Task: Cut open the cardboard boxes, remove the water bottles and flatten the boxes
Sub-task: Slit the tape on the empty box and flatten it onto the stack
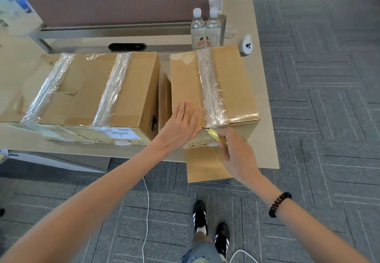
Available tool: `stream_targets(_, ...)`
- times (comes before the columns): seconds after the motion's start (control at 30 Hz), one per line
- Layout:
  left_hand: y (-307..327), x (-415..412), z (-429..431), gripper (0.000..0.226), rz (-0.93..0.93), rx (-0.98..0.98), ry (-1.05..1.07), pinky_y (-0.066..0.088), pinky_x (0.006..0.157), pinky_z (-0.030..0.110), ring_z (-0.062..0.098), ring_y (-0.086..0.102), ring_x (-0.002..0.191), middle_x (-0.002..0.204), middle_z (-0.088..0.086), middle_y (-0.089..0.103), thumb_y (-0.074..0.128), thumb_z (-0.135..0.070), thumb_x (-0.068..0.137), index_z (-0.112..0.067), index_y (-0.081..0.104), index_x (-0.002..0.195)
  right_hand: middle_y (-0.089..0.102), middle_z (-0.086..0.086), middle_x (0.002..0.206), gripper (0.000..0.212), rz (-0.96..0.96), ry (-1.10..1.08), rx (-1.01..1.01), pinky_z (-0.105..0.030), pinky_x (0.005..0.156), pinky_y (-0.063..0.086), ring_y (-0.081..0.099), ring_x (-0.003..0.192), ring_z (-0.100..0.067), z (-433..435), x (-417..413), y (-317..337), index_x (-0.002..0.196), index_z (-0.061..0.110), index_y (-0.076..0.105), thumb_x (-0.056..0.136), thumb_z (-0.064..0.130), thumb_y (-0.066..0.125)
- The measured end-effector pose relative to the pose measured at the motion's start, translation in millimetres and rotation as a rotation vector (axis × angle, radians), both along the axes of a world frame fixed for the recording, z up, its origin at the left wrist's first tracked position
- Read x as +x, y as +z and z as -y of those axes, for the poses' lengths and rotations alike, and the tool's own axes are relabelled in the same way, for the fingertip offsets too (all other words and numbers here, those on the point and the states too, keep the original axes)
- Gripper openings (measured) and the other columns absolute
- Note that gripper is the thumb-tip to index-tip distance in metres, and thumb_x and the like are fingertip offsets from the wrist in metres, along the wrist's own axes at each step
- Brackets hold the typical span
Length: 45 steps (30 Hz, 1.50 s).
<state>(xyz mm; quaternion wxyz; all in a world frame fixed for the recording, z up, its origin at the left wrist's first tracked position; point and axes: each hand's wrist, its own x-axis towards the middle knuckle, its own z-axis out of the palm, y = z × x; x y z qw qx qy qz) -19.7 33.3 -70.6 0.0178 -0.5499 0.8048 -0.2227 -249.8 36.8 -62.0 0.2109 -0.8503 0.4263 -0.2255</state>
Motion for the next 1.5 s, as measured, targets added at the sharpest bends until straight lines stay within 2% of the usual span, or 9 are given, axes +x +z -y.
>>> stream_targets(0.2, -0.7, -0.6, 0.1, 0.065, 0.046, -0.034, -0.019, 0.049, 0.098, 0.055, 0.053, 0.05, 0.124, 0.132, 0.04, 0.049, 0.011, -0.04, 0.108, 0.01, 0.035, 0.143, 0.053, 0.004, 0.081, 0.014, 0.038, -0.096, 0.001, -0.018, 0.042, 0.026, 0.047, 0.049, -0.019, -5.5, -1.0, -0.7, 0.104, 0.008, 0.053, 0.092, 0.012, 0.057)
stream_targets(0.3, 1.1, -1.5, -0.3, 0.066, 0.062, -0.039, -0.035, 0.05, 0.097, 0.054, 0.052, 0.05, 0.124, 0.132, 0.039, 0.05, 0.009, -0.039, 0.108, 0.009, 0.037, 0.143, 0.049, 0.005, 0.079, 0.013, 0.016, -0.086, -0.025, -0.023, 0.04, 0.027, 0.044, 0.045, -0.018, -2.7, -5.0, -0.3, 0.103, 0.007, 0.054, 0.092, 0.011, 0.059)
stream_targets(0.43, 1.6, -2.2, 0.0, 0.066, 0.062, -0.056, -0.035, 0.05, 0.096, 0.054, 0.052, 0.051, 0.123, 0.131, 0.038, 0.051, 0.007, -0.038, 0.108, 0.008, 0.041, 0.141, 0.055, 0.002, 0.082, 0.012, 0.009, -0.102, -0.017, -0.029, 0.046, 0.032, 0.044, 0.048, -0.018, 5.1, -11.1, 3.5, 0.104, 0.008, 0.054, 0.092, 0.011, 0.057)
stream_targets(0.57, -1.7, -1.8, -1.2, 0.065, 0.072, -0.058, -0.034, 0.048, 0.099, 0.054, 0.052, 0.05, 0.124, 0.133, 0.038, 0.05, 0.009, -0.039, 0.108, 0.009, 0.037, 0.143, 0.056, 0.003, 0.08, 0.014, -0.001, -0.083, -0.011, -0.034, 0.044, 0.042, 0.049, 0.049, -0.018, 9.3, -15.5, 4.6, 0.106, 0.009, 0.054, 0.094, 0.014, 0.057)
stream_targets(0.77, -2.0, -2.7, -1.3, 0.065, 0.067, -0.049, -0.024, 0.048, 0.1, 0.054, 0.051, 0.048, 0.126, 0.135, 0.038, 0.049, 0.009, -0.04, 0.108, 0.008, 0.034, 0.144, 0.057, 0.003, 0.08, 0.014, 0.015, -0.079, -0.006, -0.034, 0.046, 0.043, 0.051, 0.051, -0.02, 11.0, -20.0, 6.3, 0.106, 0.009, 0.055, 0.093, 0.013, 0.059)
stream_targets(1.07, -2.7, -5.0, -2.3, 0.065, 0.05, -0.032, 0.013, 0.048, 0.099, 0.054, 0.052, 0.048, 0.127, 0.135, 0.038, 0.048, 0.007, -0.04, 0.108, 0.008, 0.034, 0.144, 0.057, 0.001, 0.076, 0.012, 0.009, -0.124, -0.004, -0.029, 0.044, 0.034, 0.048, 0.049, -0.018, 8.8, -17.2, 9.1, 0.102, 0.007, 0.056, 0.092, 0.009, 0.06)
stream_targets(1.2, -3.1, -5.5, -3.8, 0.066, 0.032, -0.013, 0.022, 0.048, 0.1, 0.054, 0.052, 0.047, 0.128, 0.136, 0.038, 0.047, 0.007, -0.04, 0.108, 0.007, 0.036, 0.144, 0.06, -0.001, 0.08, 0.014, -0.01, -0.102, -0.041, -0.029, 0.04, 0.037, 0.049, 0.046, -0.018, 11.1, -26.1, 7.0, 0.105, 0.006, 0.058, 0.092, 0.009, 0.061)
stream_targets(1.33, -4.4, -6.1, -3.9, 0.066, -0.006, 0.013, 0.043, 0.046, 0.101, 0.055, 0.052, 0.044, 0.129, 0.138, 0.039, 0.044, 0.008, -0.041, 0.108, 0.007, 0.032, 0.146, 0.06, 0.0, 0.082, 0.015, 0.008, -0.134, 0.002, -0.029, 0.044, 0.037, 0.049, 0.049, -0.017, 9.8, -29.2, 8.2, 0.105, 0.007, 0.057, 0.091, 0.009, 0.062)
stream_targets(1.5, -7.4, -8.5, -6.4, 0.065, -0.107, 0.051, 0.095, 0.039, 0.107, 0.057, 0.052, 0.035, 0.136, 0.145, 0.039, 0.036, 0.01, -0.043, 0.108, 0.005, 0.024, 0.149, 0.054, 0.006, 0.076, 0.013, -0.038, -0.175, 0.053, -0.022, 0.046, 0.03, 0.043, 0.048, -0.011, 10.6, -23.9, 13.6, 0.103, 0.012, 0.053, 0.093, 0.016, 0.06)
